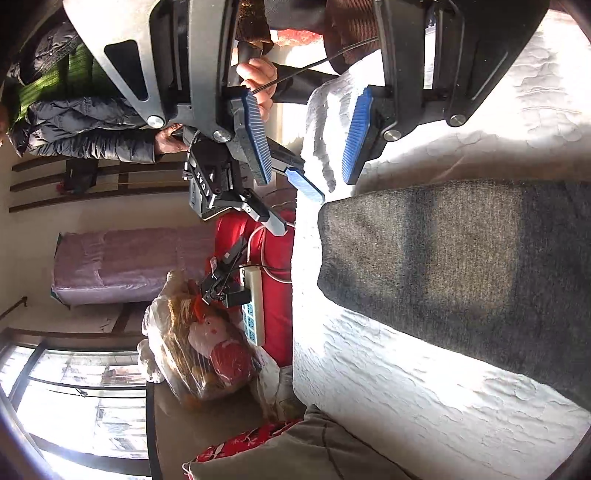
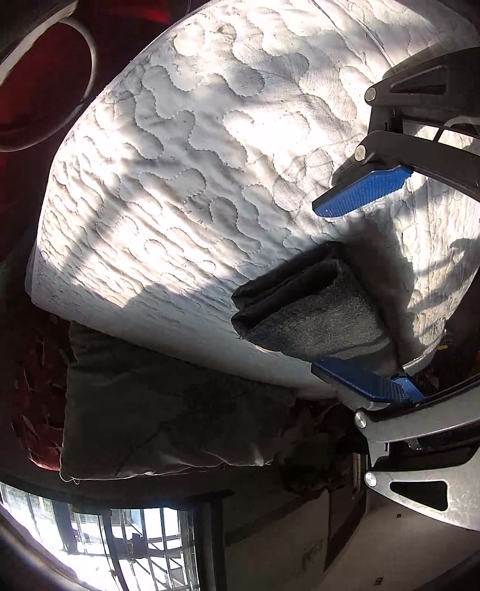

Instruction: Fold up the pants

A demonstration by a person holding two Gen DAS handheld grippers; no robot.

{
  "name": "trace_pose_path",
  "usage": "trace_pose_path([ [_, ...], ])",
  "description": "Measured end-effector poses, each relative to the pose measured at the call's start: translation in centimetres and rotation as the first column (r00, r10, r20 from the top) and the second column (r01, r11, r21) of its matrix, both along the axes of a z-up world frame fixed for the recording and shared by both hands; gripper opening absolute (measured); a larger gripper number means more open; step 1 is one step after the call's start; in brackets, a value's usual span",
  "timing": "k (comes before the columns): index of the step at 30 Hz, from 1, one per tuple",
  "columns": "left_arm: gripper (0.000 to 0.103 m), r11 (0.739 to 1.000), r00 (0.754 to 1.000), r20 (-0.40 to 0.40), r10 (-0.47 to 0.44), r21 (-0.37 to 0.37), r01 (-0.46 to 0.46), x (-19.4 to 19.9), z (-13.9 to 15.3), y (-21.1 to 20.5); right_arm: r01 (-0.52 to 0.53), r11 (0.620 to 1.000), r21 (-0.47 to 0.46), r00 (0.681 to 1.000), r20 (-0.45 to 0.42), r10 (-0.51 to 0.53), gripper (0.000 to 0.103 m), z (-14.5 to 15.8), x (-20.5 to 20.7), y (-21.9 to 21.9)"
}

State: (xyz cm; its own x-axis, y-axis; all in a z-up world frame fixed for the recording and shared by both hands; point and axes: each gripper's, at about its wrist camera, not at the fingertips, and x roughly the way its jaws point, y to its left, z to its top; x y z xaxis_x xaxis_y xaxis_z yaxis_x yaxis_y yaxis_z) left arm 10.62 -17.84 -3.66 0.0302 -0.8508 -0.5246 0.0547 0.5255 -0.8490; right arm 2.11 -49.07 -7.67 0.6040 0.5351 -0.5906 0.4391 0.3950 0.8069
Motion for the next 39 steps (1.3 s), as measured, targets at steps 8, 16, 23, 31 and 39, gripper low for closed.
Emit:
trace_pose_path([
  [8,0.036,0.937,0.936,-0.094,0.340,0.120,-0.328,-2.5,-4.4,0.0,-0.125,0.992,-0.009,0.992,-0.030,0.125,0.081,-0.9,6.3,0.3],
  [16,0.036,0.897,0.867,-0.229,0.442,0.126,-0.424,-1.9,-7.5,-3.9,-0.328,0.944,0.009,0.945,-0.001,0.328,0.080,-1.8,11.9,2.8],
  [23,0.037,0.871,0.835,-0.248,0.491,0.125,-0.475,-0.5,-9.0,-5.3,-0.411,0.911,0.038,0.911,-0.010,0.412,0.050,-3.0,12.2,2.4],
  [31,0.023,0.897,0.861,-0.263,0.435,0.046,-0.439,0.5,-7.8,-5.2,-0.392,0.919,-0.030,0.918,0.044,0.393,0.023,-2.0,12.0,2.9],
  [39,0.022,0.892,0.880,-0.242,0.409,-0.098,-0.441,-0.3,-3.4,-1.1,-0.416,0.903,-0.104,0.894,0.136,0.428,0.021,5.2,11.3,6.3],
])
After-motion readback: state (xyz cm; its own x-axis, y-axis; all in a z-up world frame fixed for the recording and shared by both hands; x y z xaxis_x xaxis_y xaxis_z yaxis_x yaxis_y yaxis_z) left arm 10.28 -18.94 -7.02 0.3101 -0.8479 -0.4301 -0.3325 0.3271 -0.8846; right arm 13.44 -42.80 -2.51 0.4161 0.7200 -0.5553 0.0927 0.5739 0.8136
